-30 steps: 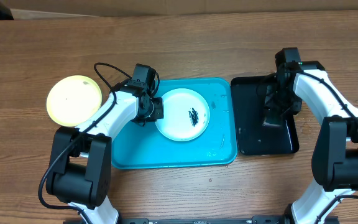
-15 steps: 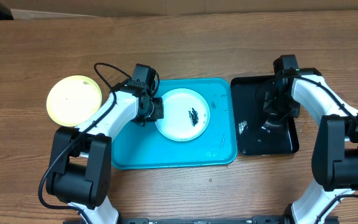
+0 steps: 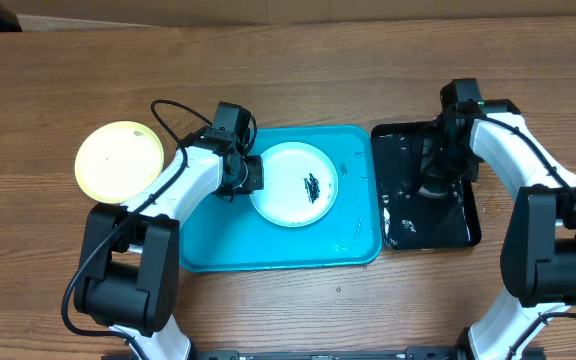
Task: Clean dirty plates on tray and stack at the side
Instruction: 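Lower the right gripper into the black tray and grasp the green sponge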
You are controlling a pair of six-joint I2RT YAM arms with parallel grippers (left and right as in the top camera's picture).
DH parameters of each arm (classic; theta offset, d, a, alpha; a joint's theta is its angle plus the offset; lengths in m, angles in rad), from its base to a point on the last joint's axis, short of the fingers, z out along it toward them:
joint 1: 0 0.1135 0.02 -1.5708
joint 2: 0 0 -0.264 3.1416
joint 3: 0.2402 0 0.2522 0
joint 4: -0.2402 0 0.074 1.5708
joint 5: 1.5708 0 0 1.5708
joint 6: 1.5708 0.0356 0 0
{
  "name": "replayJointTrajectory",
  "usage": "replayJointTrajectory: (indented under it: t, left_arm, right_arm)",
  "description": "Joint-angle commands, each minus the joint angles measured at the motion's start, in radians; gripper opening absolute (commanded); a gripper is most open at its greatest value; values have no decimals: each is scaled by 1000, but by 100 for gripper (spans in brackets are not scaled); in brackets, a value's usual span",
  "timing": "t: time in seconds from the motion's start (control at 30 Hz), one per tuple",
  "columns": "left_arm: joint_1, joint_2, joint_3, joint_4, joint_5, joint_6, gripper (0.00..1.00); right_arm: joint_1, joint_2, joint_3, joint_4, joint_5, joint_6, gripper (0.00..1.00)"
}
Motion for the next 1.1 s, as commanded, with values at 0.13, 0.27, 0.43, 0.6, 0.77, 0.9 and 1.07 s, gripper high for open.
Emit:
replayJointTrajectory:
  t: [0.13, 0.27, 0.43, 0.6, 0.77, 0.9, 1.07]
  left_arm:
    - [5, -4, -5, -16, -13, 15, 4]
    - [5, -4, -17, -16, -21, -11, 8]
    - [5, -4, -23, -6, -23, -19, 4]
    - [5, -4, -40, 14, -24, -39, 4]
    - [6, -4, -49, 31, -23, -45, 4]
    - [5, -4, -48, 39, -15, -46, 4]
    - [5, -4, -47, 39, 2, -45, 4]
  right_arm:
    - [6, -46, 49, -28, -5, -8, 4]
    - [11, -46, 49, -29, -6, -23, 4]
    - [32, -46, 49, -23, -4, -41, 4]
    - [43, -46, 101, -64, 45, -41, 4]
    - [44, -46, 186, -167, 43, -40, 4]
    - [45, -46, 161, -191, 26, -28, 4]
    - [45, -45, 53, -127, 18, -16, 4]
